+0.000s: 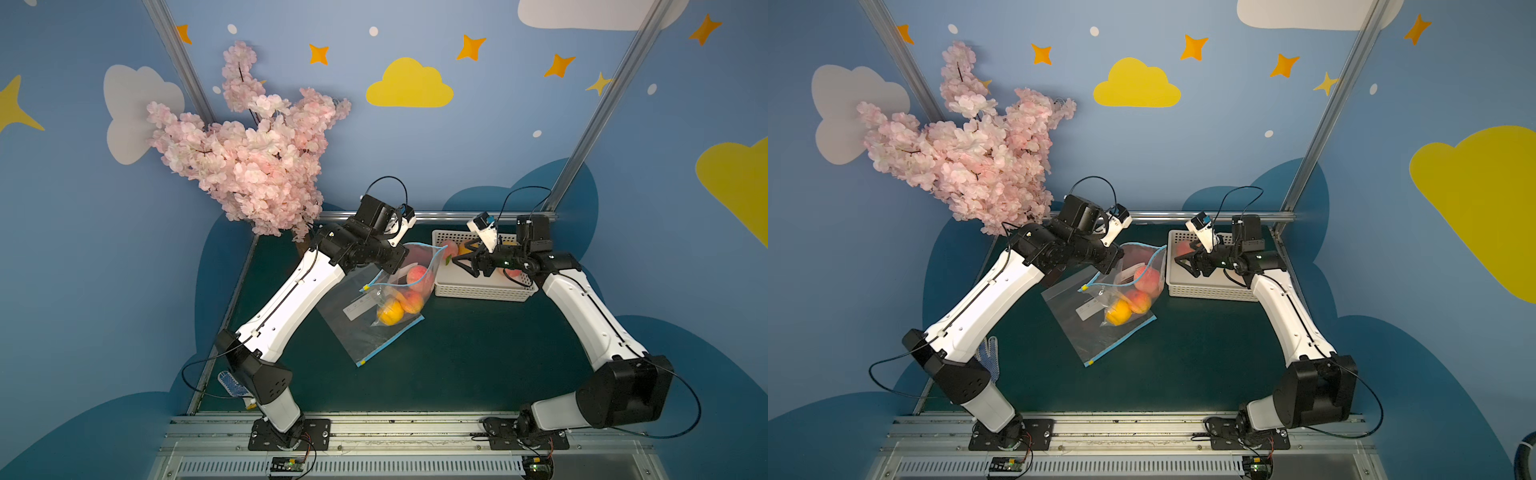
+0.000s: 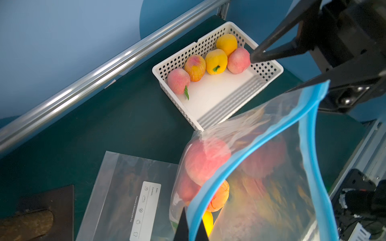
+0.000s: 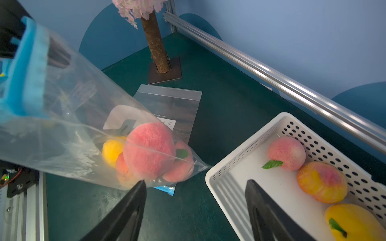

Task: Place the peach in a zip-top bag and seal the zipper
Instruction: Zip the zipper on the zipper food storage bag.

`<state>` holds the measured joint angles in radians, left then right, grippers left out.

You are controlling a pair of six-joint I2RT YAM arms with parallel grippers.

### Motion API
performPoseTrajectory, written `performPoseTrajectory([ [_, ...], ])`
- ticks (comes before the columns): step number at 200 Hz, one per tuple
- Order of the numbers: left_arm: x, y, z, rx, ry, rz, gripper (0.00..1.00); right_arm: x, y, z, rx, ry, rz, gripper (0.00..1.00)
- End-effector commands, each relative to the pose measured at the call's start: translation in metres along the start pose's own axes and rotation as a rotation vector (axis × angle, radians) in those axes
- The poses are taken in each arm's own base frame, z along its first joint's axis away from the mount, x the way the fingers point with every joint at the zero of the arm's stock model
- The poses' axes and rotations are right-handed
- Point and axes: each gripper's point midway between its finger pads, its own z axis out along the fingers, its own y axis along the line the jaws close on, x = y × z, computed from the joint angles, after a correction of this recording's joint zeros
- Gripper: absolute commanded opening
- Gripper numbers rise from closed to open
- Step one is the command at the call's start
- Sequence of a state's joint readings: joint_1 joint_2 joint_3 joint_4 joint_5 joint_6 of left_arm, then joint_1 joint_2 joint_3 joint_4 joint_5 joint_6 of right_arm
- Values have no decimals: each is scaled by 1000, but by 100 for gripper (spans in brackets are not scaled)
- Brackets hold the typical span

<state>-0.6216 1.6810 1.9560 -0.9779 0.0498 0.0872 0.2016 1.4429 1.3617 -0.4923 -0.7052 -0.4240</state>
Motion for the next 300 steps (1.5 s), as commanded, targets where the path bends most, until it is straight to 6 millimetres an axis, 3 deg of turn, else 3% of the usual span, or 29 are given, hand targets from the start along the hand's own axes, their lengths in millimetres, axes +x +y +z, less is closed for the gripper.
performPoseTrajectory([
  [1,6,-15,-4,91,24,132,3,-14,32,-9,-112,-38,-147,75],
  [36,11,-21,7,137,32,176,3,-10,72,-10,-270,-68,-211,75],
  [69,21,-21,21,152,62,175,3,-4,89,-4,-322,-65,-232,71],
  [119,23,-27,26,188,61,156,3,0,102,2,-387,-42,-239,44],
  [141,21,-32,23,214,43,158,3,4,102,3,-390,-24,-228,37],
  [167,21,-32,22,212,38,159,3,8,99,4,-369,-7,-233,37],
  [185,20,-32,21,212,35,149,3,6,97,3,-351,-9,-237,16],
  [193,19,-32,20,206,32,136,10,3,95,3,-341,-15,-239,9],
  [200,17,-25,19,169,27,110,24,0,93,2,-330,-22,-236,5],
  [228,3,4,3,35,-61,1,65,-10,80,-2,-252,-43,-170,0],
  [265,-7,40,-41,-1,-276,-197,86,-10,48,-9,-139,-27,1,0],
  [300,20,49,-60,61,-499,-257,99,-4,33,-11,-117,5,138,0],
])
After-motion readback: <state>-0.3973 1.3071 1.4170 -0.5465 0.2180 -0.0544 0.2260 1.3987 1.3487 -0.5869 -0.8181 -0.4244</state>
